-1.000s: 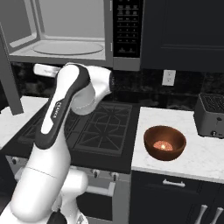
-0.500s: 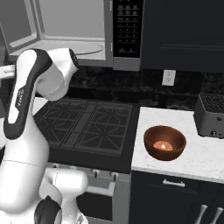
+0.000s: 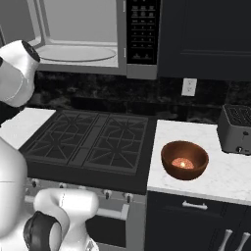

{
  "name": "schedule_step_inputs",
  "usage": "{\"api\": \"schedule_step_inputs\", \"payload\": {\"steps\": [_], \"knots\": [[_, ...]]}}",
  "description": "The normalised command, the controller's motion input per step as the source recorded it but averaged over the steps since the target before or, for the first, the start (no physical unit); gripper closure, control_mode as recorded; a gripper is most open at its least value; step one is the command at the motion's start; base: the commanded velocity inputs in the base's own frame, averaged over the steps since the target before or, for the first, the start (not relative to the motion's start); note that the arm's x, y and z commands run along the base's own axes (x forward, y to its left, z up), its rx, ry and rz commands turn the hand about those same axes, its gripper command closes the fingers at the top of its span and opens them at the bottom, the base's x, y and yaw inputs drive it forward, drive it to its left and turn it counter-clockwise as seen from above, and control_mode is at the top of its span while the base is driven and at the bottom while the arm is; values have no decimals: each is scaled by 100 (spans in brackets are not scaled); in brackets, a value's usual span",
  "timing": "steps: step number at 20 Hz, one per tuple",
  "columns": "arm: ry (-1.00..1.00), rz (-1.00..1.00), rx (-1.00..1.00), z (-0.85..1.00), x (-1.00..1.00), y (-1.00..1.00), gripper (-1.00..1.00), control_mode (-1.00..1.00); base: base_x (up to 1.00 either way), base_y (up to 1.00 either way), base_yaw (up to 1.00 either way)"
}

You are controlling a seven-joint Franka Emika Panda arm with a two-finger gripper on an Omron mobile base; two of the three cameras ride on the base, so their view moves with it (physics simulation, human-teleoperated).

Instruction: Open the microwave, place the bowl with waffle inside the microwave, then close the microwave door and turn it on.

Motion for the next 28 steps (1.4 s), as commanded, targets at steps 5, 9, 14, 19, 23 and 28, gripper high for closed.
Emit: {"api": "schedule_step_inputs", "payload": {"steps": [5, 9, 14, 19, 23, 28], "knots": [[12, -5, 0, 5, 14, -12, -100, -100, 0, 0, 0], [22, -20, 0, 9, -1, -84, -100, -100, 0, 0, 0], [22, -45, -8, -28, -12, -100, -100, -100, 0, 0, 0], [18, -46, -31, -59, -1, -100, -100, -100, 0, 0, 0], [20, -34, -52, -33, 6, -100, -100, -100, 0, 0, 0], [7, -25, -42, -47, 42, -100, -100, -100, 0, 0, 0]]}}
